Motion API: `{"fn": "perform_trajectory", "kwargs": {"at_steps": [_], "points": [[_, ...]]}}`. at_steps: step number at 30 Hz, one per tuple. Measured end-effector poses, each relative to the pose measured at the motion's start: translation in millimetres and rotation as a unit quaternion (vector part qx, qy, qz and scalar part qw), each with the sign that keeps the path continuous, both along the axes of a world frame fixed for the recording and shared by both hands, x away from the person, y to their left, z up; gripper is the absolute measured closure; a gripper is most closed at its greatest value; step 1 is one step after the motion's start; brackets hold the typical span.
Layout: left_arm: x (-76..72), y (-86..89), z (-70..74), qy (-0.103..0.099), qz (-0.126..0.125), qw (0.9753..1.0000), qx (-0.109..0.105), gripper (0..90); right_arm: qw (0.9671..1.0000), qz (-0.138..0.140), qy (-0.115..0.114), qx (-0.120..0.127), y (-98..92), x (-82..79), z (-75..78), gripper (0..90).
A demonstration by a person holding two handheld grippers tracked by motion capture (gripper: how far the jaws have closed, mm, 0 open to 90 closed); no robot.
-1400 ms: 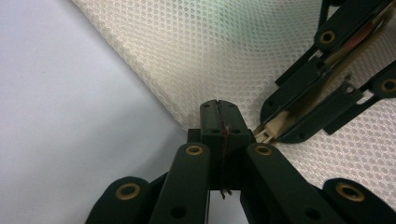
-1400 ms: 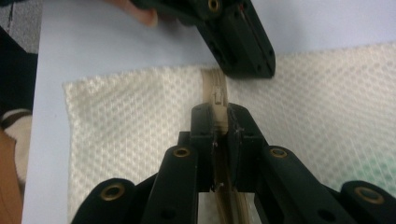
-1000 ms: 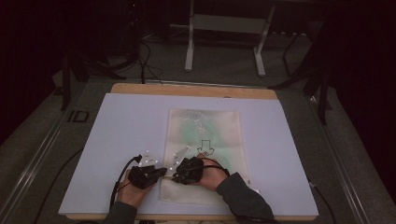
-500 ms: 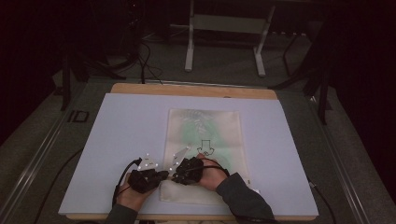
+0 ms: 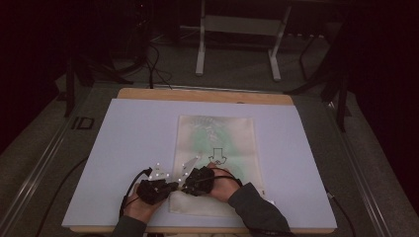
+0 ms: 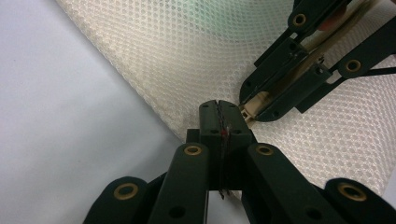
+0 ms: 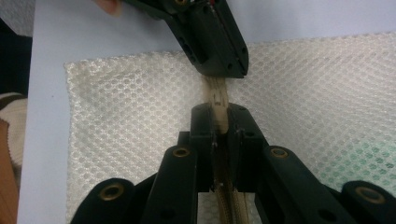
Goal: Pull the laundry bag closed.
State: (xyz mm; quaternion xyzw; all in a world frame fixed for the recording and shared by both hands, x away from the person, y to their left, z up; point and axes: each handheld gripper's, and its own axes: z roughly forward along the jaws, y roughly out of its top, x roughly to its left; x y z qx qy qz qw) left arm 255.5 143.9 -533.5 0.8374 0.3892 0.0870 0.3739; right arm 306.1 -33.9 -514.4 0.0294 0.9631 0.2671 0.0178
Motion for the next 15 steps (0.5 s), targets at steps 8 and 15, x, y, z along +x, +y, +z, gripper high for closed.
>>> {"fn": "perform_trajectory", "kwargs": {"at_steps": [8, 15], "points": [[0.6, -2.1, 1.2, 0.003, 0.002, 0.9999, 0.009, 89.2, 0.9997, 0.005, -0.009, -0.022, 2.5, -3.3, 3.1, 82.2], [0.7, -2.2, 1.0, 0.003, 0.003, 0.9999, 0.01, 89.2, 0.9994, 0.007, -0.013, -0.032, -0.3, -4.8, 4.8, 82.2]]}}
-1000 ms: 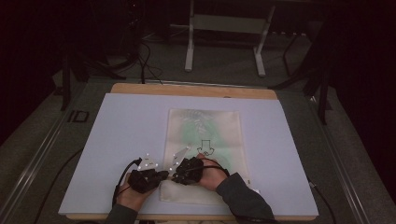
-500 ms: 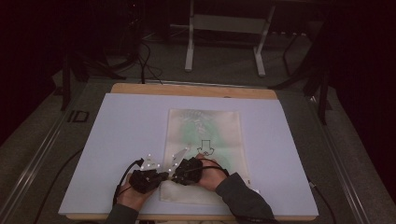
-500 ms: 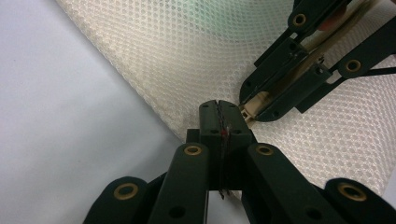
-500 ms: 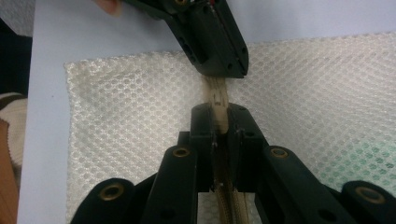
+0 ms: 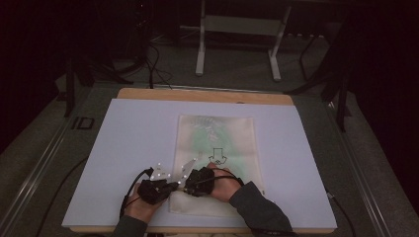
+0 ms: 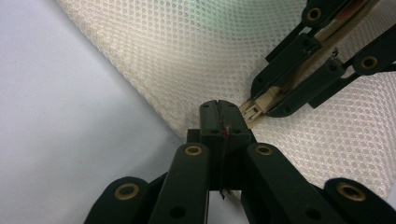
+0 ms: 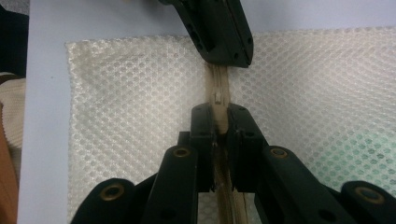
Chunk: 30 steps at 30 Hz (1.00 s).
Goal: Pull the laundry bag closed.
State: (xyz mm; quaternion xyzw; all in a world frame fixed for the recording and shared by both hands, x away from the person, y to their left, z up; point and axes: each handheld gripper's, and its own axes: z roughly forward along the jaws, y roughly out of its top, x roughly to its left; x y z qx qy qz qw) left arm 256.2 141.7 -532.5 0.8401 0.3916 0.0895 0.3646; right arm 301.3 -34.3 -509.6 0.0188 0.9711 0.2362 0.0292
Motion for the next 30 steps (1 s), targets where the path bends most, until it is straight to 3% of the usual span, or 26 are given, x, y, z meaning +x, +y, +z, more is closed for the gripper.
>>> {"fn": "perform_trajectory", "kwargs": {"at_steps": [18, 30], "points": [[-0.9, -1.8, 0.9, -0.001, 0.002, 1.0, 0.008, 89.2, 0.9993, 0.005, -0.01, -0.036, -13.1, -3.2, 4.7, 82.3], [-0.9, -1.5, 0.8, -0.001, 0.003, 1.0, 0.007, 89.2, 0.9988, 0.008, -0.014, -0.047, -20.2, -3.6, 6.5, 82.2]]}}
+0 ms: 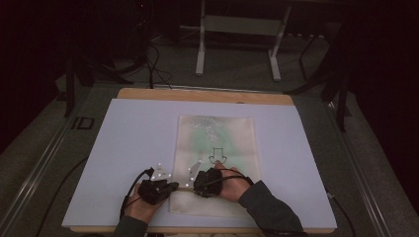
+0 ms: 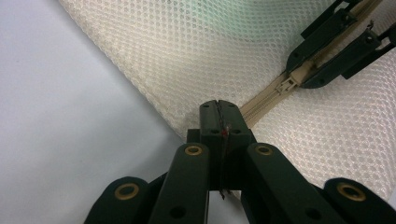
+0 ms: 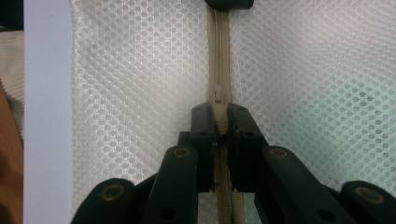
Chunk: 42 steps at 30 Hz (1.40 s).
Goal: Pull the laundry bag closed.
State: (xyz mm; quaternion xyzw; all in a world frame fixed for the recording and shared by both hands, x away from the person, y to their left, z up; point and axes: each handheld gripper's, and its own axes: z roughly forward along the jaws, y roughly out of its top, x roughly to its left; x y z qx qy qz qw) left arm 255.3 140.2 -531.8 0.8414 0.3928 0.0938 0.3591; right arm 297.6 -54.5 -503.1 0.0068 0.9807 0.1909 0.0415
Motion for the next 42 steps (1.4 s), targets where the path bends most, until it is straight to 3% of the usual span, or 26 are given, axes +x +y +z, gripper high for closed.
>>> {"fn": "perform_trajectory", "kwargs": {"at_steps": [42], "points": [[-0.1, 0.1, -0.2, -0.001, -0.001, 1.0, -0.001, 89.2, 0.9999, -0.007, -0.001, -0.008, -25.1, -4.1, 3.0, 82.3]]}}
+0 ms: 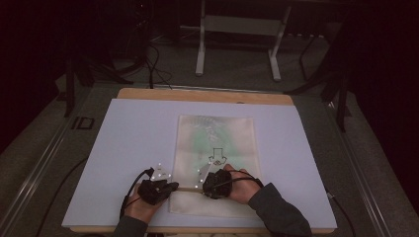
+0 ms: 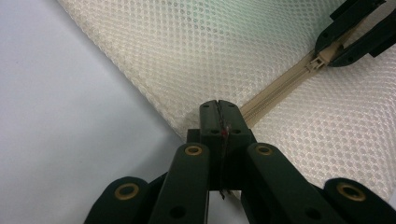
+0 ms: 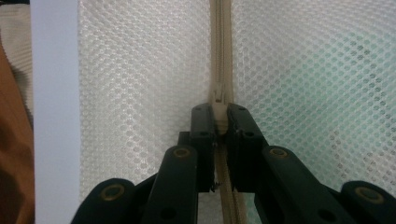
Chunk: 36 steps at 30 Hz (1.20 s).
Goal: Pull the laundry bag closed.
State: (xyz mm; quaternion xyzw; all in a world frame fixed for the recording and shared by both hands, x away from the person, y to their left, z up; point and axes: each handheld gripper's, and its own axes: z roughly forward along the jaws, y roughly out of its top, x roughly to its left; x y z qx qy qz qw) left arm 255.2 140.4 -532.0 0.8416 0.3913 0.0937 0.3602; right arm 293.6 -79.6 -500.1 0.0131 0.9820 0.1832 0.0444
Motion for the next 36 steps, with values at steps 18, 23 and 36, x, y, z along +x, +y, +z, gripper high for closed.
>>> {"fn": "perform_trajectory", "kwargs": {"at_steps": [18, 23, 36], "points": [[0.2, 0.2, 0.0, 0.001, 0.0, 1.0, -0.001, 89.2, 1.0, -0.007, 0.005, 0.002, -14.1, -0.1, 0.2, 82.3], [0.3, 0.2, 0.0, 0.001, 0.0, 1.0, -0.001, 89.2, 1.0, -0.008, 0.002, 0.001, -17.1, -0.7, 0.3, 82.3], [0.3, 0.1, 0.0, 0.001, 0.001, 1.0, -0.001, 89.2, 0.9999, -0.013, 0.008, 0.004, -25.7, -0.7, 0.5, 82.4]]}}
